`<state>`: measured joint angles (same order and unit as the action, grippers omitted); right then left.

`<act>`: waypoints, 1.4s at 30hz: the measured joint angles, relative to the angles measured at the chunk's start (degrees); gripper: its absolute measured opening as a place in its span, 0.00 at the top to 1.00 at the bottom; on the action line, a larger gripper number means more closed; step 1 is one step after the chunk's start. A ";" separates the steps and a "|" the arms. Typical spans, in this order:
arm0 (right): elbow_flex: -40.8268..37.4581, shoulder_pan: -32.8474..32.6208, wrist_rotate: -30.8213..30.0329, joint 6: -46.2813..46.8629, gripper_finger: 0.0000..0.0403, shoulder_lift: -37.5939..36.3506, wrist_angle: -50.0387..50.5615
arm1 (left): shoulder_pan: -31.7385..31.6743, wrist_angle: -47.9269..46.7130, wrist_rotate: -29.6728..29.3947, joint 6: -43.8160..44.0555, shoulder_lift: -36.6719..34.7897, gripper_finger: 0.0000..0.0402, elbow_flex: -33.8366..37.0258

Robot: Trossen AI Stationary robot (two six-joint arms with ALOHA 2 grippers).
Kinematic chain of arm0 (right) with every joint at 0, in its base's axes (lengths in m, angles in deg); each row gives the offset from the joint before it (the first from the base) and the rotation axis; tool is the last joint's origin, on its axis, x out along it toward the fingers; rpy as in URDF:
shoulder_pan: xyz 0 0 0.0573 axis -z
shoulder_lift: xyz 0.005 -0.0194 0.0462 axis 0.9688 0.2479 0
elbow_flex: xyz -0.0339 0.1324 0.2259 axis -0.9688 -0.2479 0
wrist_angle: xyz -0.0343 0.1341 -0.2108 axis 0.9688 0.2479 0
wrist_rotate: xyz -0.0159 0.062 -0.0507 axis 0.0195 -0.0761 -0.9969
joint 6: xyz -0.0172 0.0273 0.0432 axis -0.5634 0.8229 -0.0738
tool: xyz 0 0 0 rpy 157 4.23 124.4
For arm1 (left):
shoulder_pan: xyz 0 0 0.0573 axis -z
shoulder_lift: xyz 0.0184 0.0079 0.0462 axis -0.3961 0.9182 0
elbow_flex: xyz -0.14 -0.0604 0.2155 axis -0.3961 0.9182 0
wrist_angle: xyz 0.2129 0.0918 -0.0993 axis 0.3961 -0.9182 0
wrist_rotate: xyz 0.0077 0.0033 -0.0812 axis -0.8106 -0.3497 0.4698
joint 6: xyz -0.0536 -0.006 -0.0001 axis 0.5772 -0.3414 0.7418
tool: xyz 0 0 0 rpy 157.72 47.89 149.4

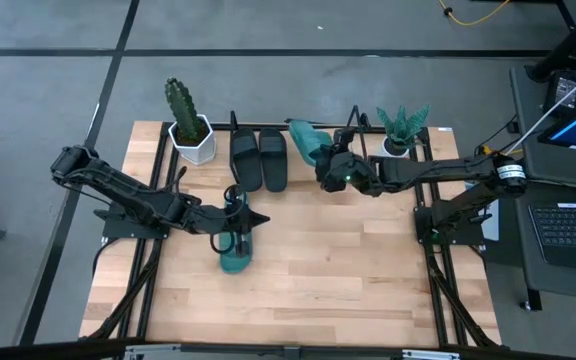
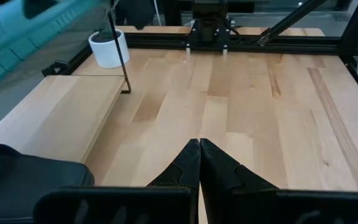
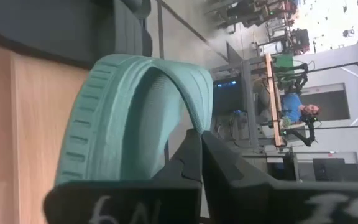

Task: Pick and place slides into the shelf
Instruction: Put the left green slide on the shelf

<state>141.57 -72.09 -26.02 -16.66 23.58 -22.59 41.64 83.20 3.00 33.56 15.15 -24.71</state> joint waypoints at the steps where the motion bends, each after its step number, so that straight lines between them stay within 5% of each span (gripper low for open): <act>1: 0.00 0.00 -0.69 -0.52 1.00 0.67 0.05 | 0.00 0.01 -0.01 0.01 0.00 1.00 0.00; 18: 0.00 2.90 -3.35 -2.75 1.00 12.46 -3.25 | 0.09 -0.13 0.02 -0.42 -0.02 1.00 0.00; 42: -0.05 3.13 7.61 -3.95 1.00 18.51 -9.28 | 0.09 -0.54 0.04 -0.90 -0.04 1.00 0.00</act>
<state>141.51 -68.97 -18.41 -20.60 42.09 -31.87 41.73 82.66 3.05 32.66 15.10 -24.71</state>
